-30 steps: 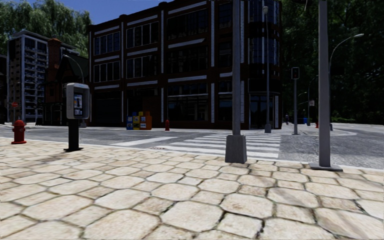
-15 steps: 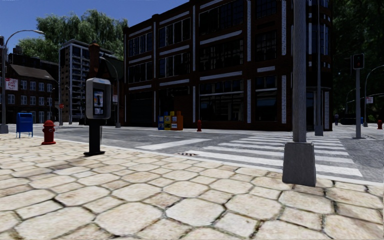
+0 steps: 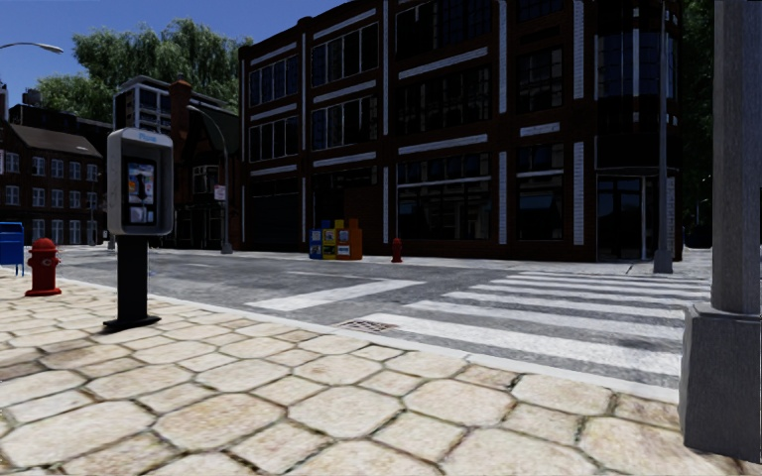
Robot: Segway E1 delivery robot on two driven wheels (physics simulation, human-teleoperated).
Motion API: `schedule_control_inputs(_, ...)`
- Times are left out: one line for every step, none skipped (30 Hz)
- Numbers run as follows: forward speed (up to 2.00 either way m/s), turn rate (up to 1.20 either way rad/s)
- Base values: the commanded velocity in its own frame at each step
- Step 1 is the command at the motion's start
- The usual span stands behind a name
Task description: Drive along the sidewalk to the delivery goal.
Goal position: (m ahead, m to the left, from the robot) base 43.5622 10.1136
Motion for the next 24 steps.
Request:
schedule_control_inputs(2.00, -0.05)
schedule_control_inputs(2.00, -0.17)
schedule_control_inputs(2.00, -0.21)
schedule_control_inputs(2.00, -0.26)
schedule_control_inputs(2.00, -0.26)
schedule_control_inputs(2.00, -0.28)
schedule_control_inputs(2.00, -0.29)
schedule_control_inputs(2.00, -0.29)
schedule_control_inputs(2.00, -0.29)
schedule_control_inputs(2.00, -0.30)
schedule_control_inputs(2.00, -0.30)
schedule_control_inputs(2.00, -0.31)
schedule_control_inputs(2.00, -0.31)
schedule_control_inputs(2.00, -0.31)
schedule_control_inputs(2.00, -0.31)
schedule_control_inputs(2.00, -0.31)
schedule_control_inputs(2.00, -0.31)
schedule_control_inputs(2.00, -0.31)
schedule_control_inputs(2.00, -0.31)
schedule_control_inputs(2.00, -0.31)
schedule_control_inputs(1.96, -0.31)
schedule_control_inputs(1.87, -0.32)
schedule_control_inputs(1.67, -0.36)
schedule_control_inputs(1.59, -0.38)
